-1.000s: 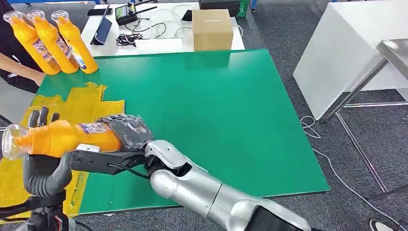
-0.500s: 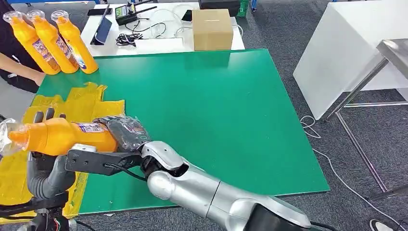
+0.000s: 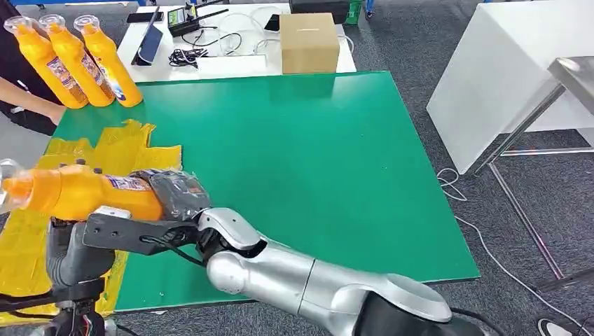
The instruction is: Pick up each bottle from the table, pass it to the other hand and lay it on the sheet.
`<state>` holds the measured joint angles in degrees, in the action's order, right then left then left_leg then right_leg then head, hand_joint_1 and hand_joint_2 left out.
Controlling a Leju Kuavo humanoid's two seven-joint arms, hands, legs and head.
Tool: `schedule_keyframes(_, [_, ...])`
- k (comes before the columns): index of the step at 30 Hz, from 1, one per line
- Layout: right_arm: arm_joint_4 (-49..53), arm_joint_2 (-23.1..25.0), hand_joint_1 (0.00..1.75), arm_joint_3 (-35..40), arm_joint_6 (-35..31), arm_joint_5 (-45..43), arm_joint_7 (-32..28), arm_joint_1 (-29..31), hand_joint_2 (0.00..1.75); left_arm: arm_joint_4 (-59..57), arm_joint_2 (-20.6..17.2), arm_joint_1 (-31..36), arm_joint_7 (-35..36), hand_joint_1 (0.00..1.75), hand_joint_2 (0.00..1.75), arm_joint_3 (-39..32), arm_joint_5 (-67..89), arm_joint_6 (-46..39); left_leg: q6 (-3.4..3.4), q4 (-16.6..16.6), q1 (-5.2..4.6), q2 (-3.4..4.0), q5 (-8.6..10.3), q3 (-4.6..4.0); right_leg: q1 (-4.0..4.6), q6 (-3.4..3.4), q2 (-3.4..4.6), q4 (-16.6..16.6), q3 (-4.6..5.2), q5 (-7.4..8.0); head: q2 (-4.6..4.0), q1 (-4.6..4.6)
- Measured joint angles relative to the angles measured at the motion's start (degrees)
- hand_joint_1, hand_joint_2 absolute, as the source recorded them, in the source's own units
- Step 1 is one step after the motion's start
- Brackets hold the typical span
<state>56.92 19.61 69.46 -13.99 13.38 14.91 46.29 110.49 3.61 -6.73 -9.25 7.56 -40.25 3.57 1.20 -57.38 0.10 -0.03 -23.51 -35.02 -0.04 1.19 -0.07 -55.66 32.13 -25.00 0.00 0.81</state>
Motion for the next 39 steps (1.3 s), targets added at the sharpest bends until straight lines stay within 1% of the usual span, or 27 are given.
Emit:
schedule_keyframes(4, [-0.1, -0.2, 1.75, 0.4, 0.6, 1.0, -0.2, 0.1, 1.75, -0.2, 0.0, 0.3, 0.2, 0.0, 1.75, 0.0, 2.0, -1.2, 0.0, 0.0, 0.0, -0.01, 0.0, 0.0, 0.0, 0.0, 0.0, 0.0, 0.01, 0.0, 0.0, 0.0])
schedule_keyframes(9, [-0.5, -0.6, 1.75, 0.3, 3.0, 2.4, -1.0, 0.7, 1.75, -0.5, 0.0, 0.7, 0.4, 0.0, 1.75, 0.4, 3.5, -2.3, 0.0, 0.0, 0.0, -0.01, 0.0, -0.01, 0.0, 0.0, 0.0, 0.0, 0.0, 0.0, 0.0, 0.0])
schedule_keyframes(10, [-0.5, -0.7, 1.75, 0.3, 3.2, 2.6, -1.0, 0.8, 1.75, -0.6, -0.1, 0.8, 0.4, 0.28, 1.75, 0.5, 3.6, -2.5, 0.0, 0.0, 0.0, -0.01, 0.0, -0.01, 0.0, 0.0, 0.0, 0.0, 0.0, 0.0, 0.0, 0.0])
schedule_keyframes(11, [-0.6, -0.7, 1.75, 0.3, 3.5, 2.9, -1.0, 0.9, 1.75, -0.7, -0.1, 0.8, 0.4, 1.5, 1.75, 0.5, 3.8, -2.8, 0.0, 0.0, 0.0, -0.01, 0.0, 0.0, 0.0, 0.0, 0.0, 0.0, 0.0, 0.0, 0.0, 0.0])
schedule_keyframes(13, [-0.7, -0.8, 1.75, 0.2, 4.1, 3.2, -1.0, 0.9, 1.75, -0.8, -0.2, 0.9, 0.4, 1.75, 1.75, 0.6, 4.4, -3.2, 0.0, 0.0, 0.0, 0.0, 0.0, -0.01, 0.0, 0.0, 0.0, 0.0, 0.0, 0.0, 0.0, 0.0])
schedule_keyframes(21, [-1.5, -0.8, 1.75, 0.0, 6.1, 3.4, -0.2, 2.0, 1.75, -1.1, -0.9, 1.2, 0.3, 1.75, 1.75, 0.5, 6.4, -4.0, 0.0, 0.0, 0.0, 0.0, 0.0, -0.01, 0.0, 0.0, 0.0, 0.0, 0.0, 0.0, 0.0, 0.0])
schedule_keyframes(33, [-1.6, -0.8, 1.75, 0.0, 6.3, 2.7, -0.2, 2.1, 1.75, -1.3, -0.9, 1.4, -0.2, 1.75, 1.75, 0.5, 6.7, -4.3, 0.0, 0.0, 0.0, 0.0, 0.0, -0.01, 0.0, 0.0, 0.0, 0.0, 0.0, 0.0, 0.0, 0.0])
schedule_keyframes(39, [-2.8, -0.8, 1.75, -1.0, 6.6, 5.7, -4.0, 1.1, 1.75, -1.3, -1.0, 0.9, -0.8, 1.75, 1.75, 0.5, 7.6, -4.6, 0.0, 0.0, 0.0, 0.0, 0.0, -0.01, 0.0, 0.0, 0.0, 0.0, 0.0, 0.0, 0.0, 0.0])
